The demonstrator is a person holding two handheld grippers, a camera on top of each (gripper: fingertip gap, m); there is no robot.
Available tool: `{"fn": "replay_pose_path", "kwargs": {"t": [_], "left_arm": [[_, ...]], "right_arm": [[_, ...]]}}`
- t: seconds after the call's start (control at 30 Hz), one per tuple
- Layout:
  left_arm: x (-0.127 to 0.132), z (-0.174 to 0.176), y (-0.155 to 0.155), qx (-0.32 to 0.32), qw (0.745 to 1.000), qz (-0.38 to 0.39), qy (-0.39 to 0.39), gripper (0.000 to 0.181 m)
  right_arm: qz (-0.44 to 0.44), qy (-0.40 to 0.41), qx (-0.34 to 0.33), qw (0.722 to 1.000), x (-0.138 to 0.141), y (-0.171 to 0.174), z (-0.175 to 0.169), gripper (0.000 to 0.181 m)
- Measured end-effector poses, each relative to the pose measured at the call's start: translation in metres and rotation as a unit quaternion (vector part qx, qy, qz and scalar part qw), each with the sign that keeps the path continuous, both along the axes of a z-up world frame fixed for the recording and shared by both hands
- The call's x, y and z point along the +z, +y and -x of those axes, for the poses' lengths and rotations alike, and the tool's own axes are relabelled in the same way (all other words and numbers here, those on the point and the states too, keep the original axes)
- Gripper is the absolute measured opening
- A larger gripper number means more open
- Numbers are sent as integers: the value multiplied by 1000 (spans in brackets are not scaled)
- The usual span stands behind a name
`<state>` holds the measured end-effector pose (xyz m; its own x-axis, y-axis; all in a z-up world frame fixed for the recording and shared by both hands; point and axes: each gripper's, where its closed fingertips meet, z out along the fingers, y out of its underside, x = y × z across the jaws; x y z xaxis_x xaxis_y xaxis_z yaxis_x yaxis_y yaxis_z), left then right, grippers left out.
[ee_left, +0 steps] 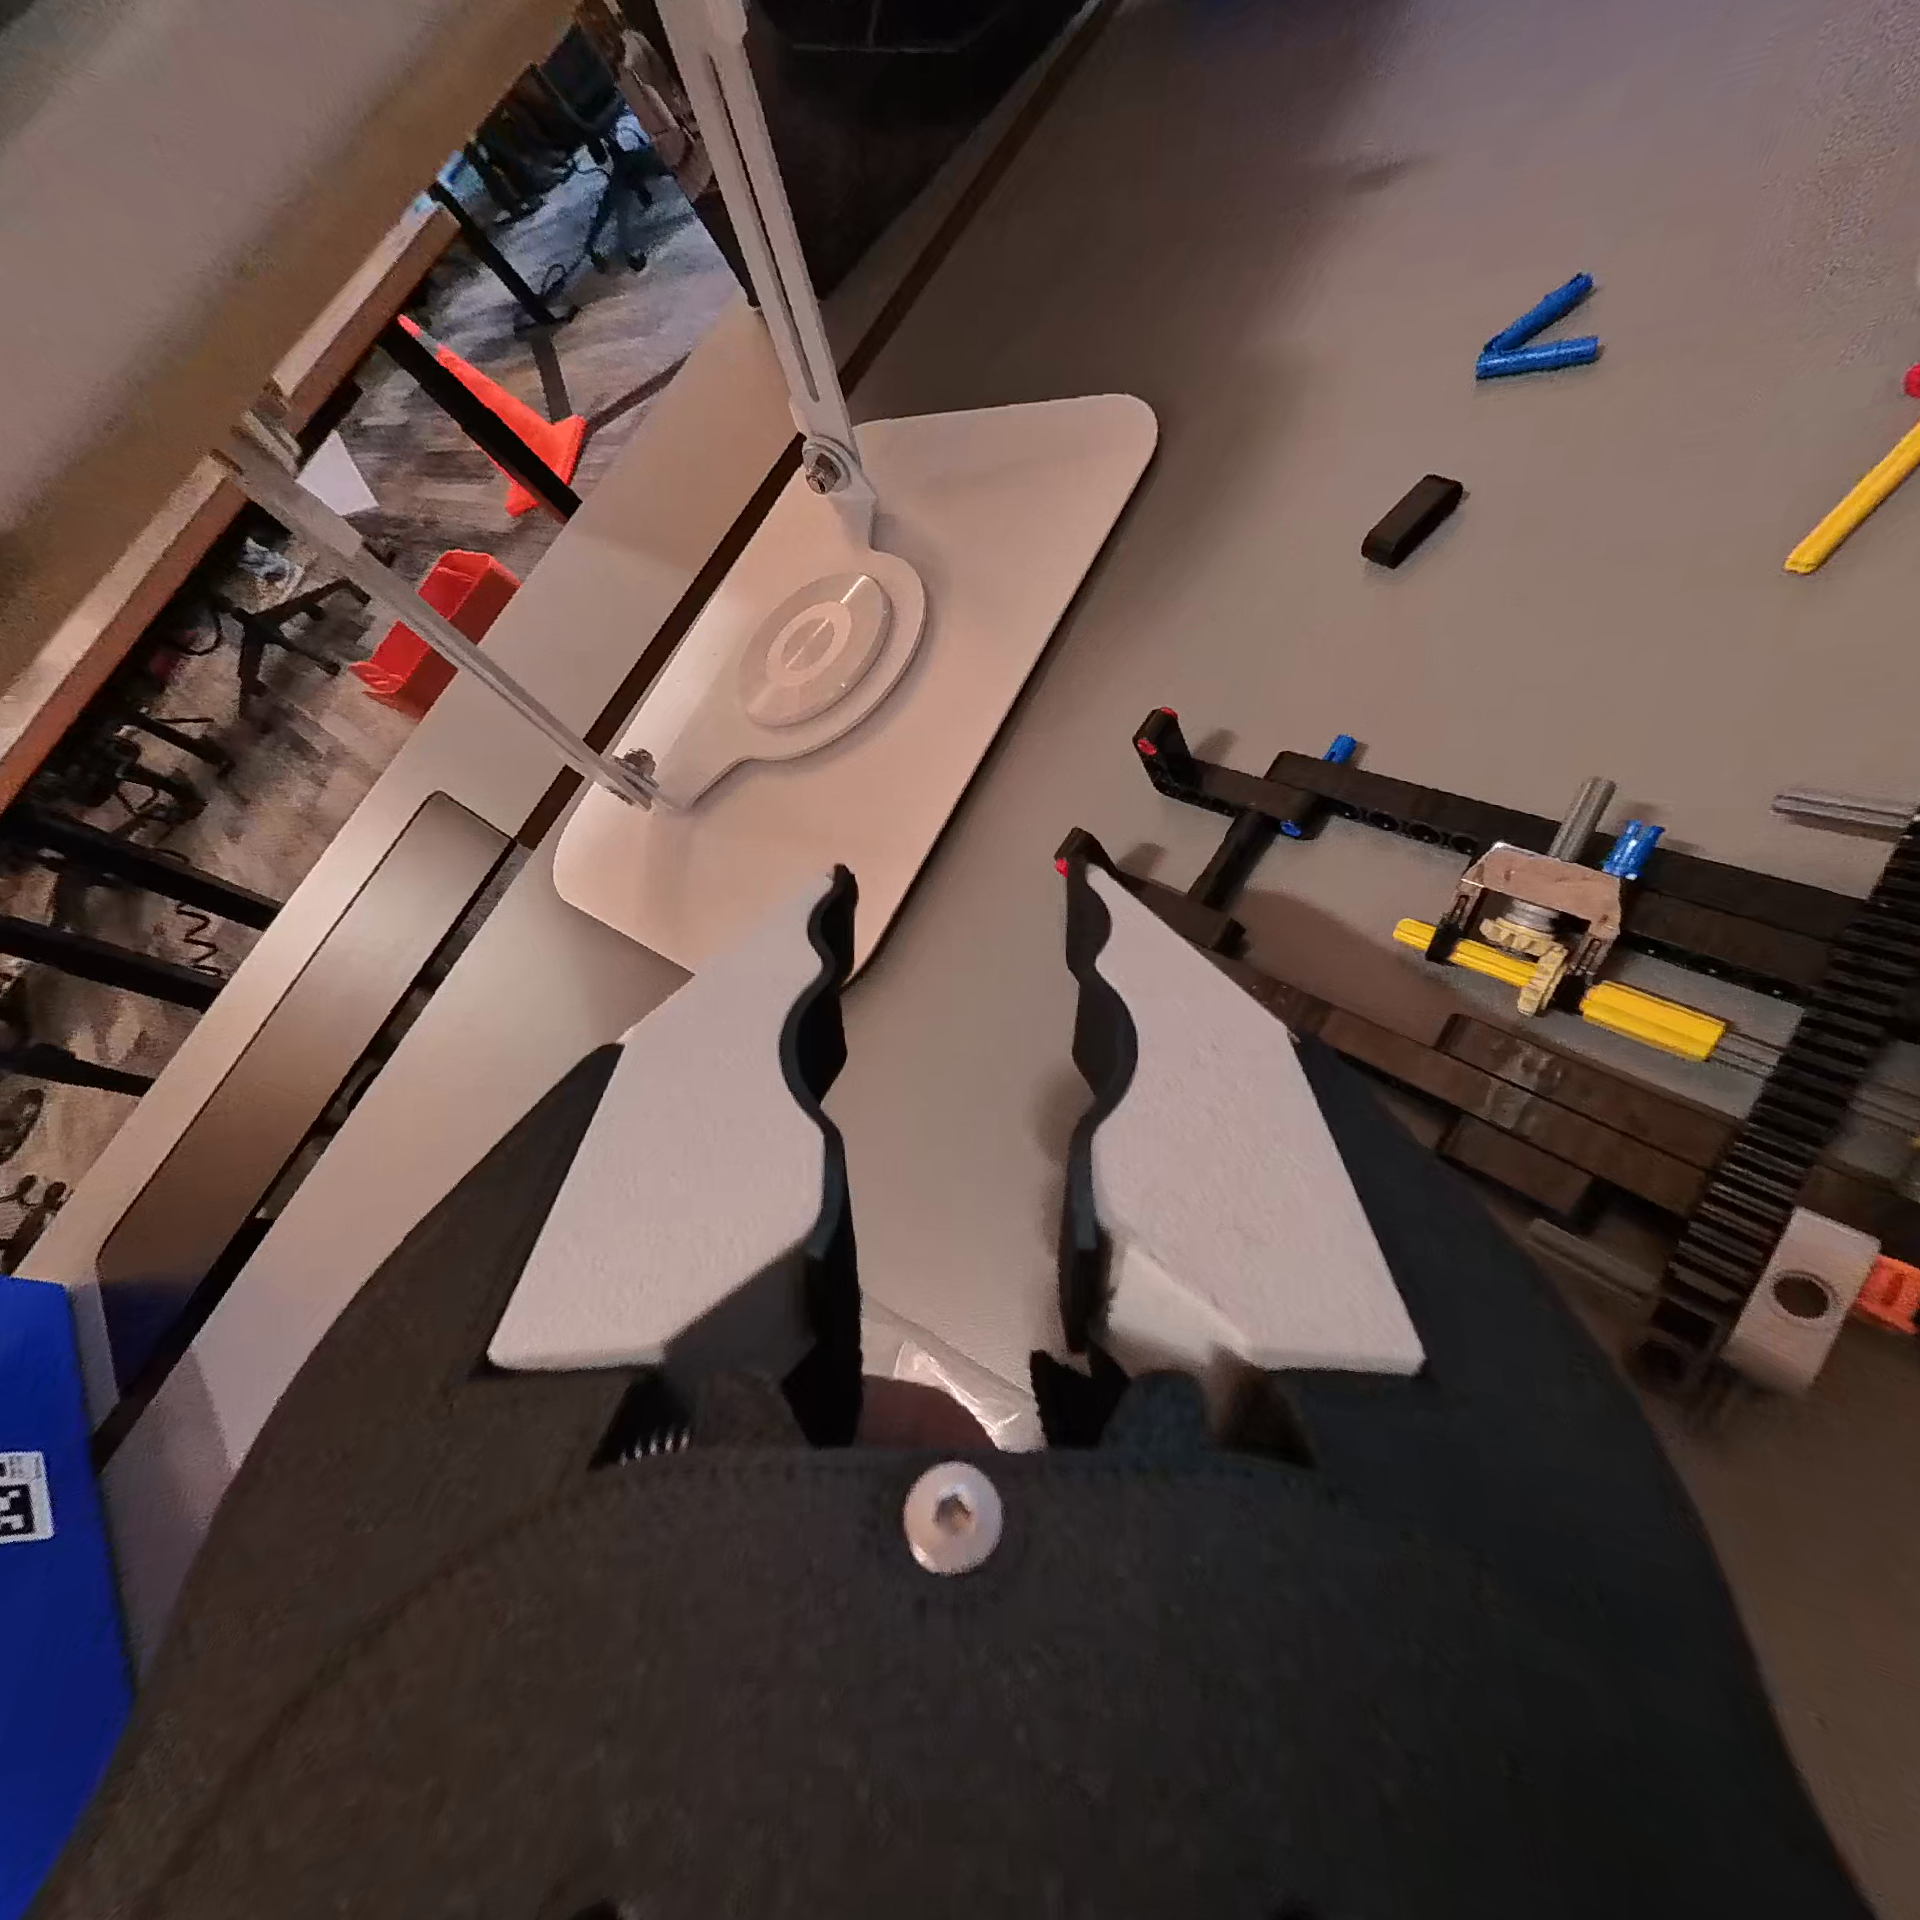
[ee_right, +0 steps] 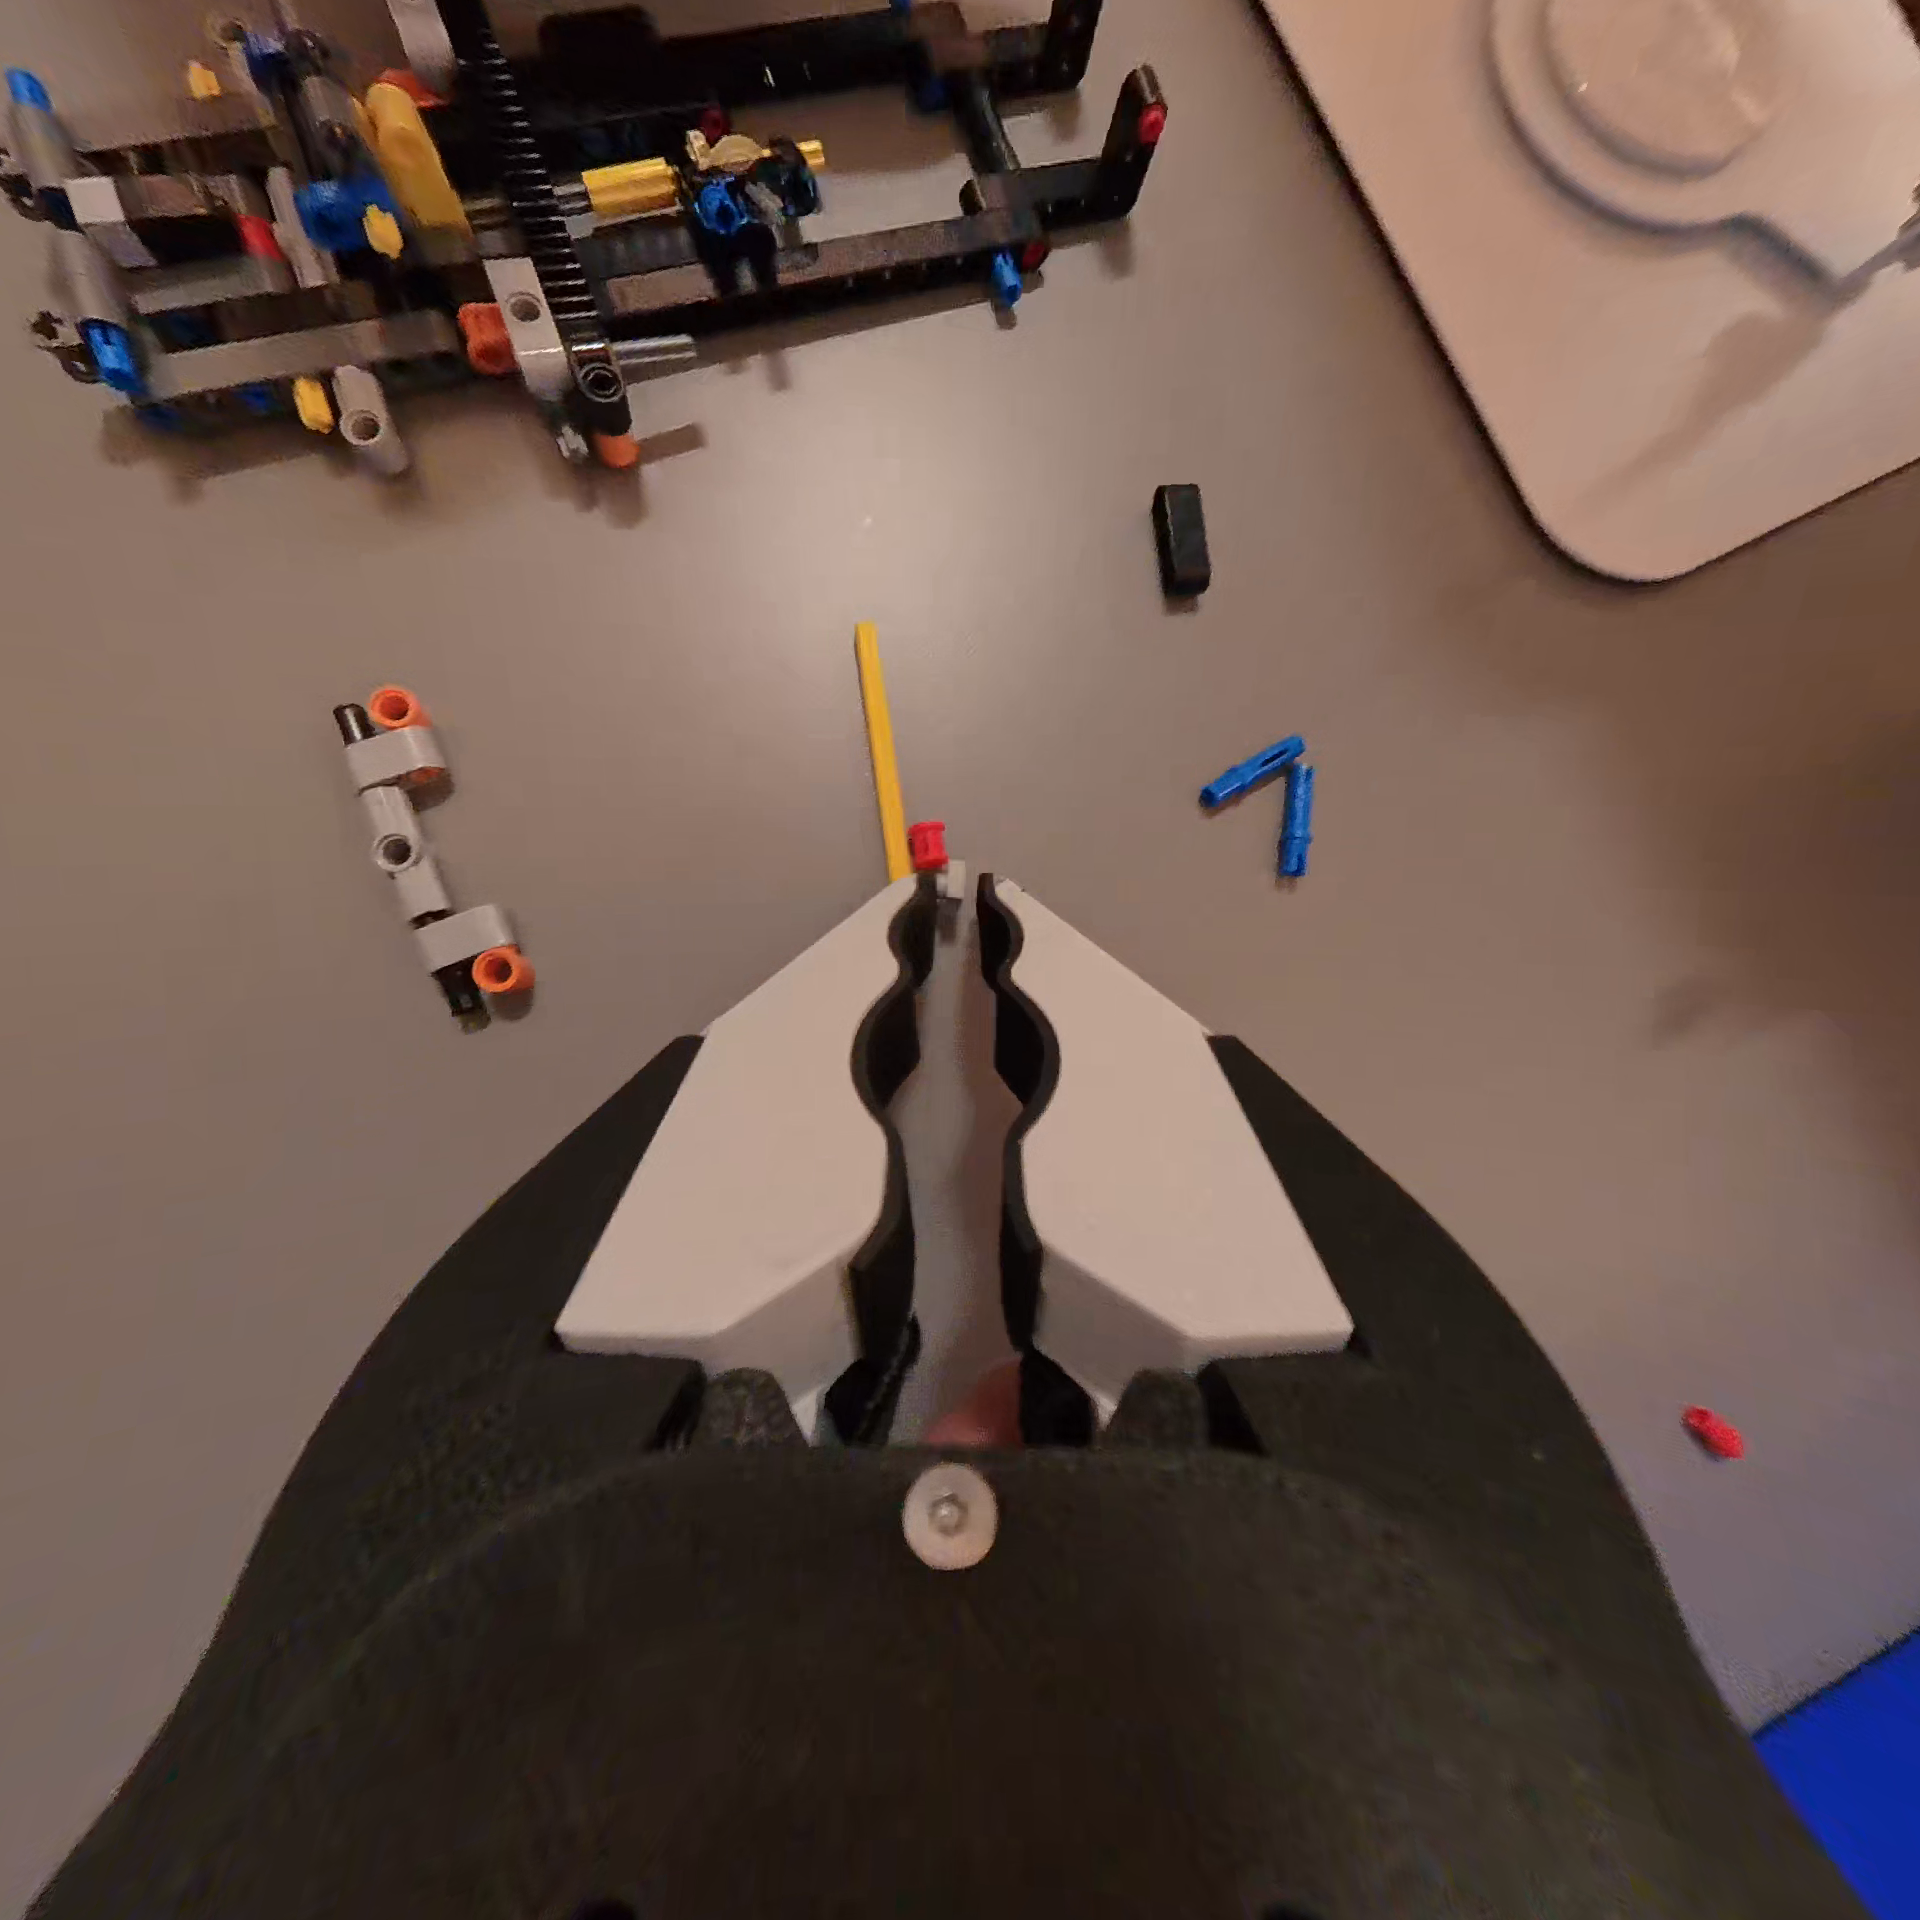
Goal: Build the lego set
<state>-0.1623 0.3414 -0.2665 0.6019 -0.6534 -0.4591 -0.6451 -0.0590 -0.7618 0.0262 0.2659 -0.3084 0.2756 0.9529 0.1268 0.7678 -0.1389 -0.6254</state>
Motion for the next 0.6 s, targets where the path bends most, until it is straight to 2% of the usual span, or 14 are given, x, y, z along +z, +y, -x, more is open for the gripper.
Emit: {"fn": "replay_pose_path", "kwargs": {"t": [0.03, 0.2, 0.43, 0.6], "left_arm": [[-1, 0, 0, 0, 1000, 1, 1, 39], [-4, 3, 1, 4, 1000, 5, 3, 40], [-4, 6, 2, 6, 1000, 5, 5, 40], [-5, 5, 1, 4, 1000, 6, 7, 40]], "right_arm": [[4, 2, -3, 1000, -3, -1, -1, 8], [2, 2, -6, 1000, -1, -4, -5, 21], [6, 20, -11, 1000, 14, -11, -11, 17], [18, 35, 35, 999, 21, -39, -2, 13]]}}
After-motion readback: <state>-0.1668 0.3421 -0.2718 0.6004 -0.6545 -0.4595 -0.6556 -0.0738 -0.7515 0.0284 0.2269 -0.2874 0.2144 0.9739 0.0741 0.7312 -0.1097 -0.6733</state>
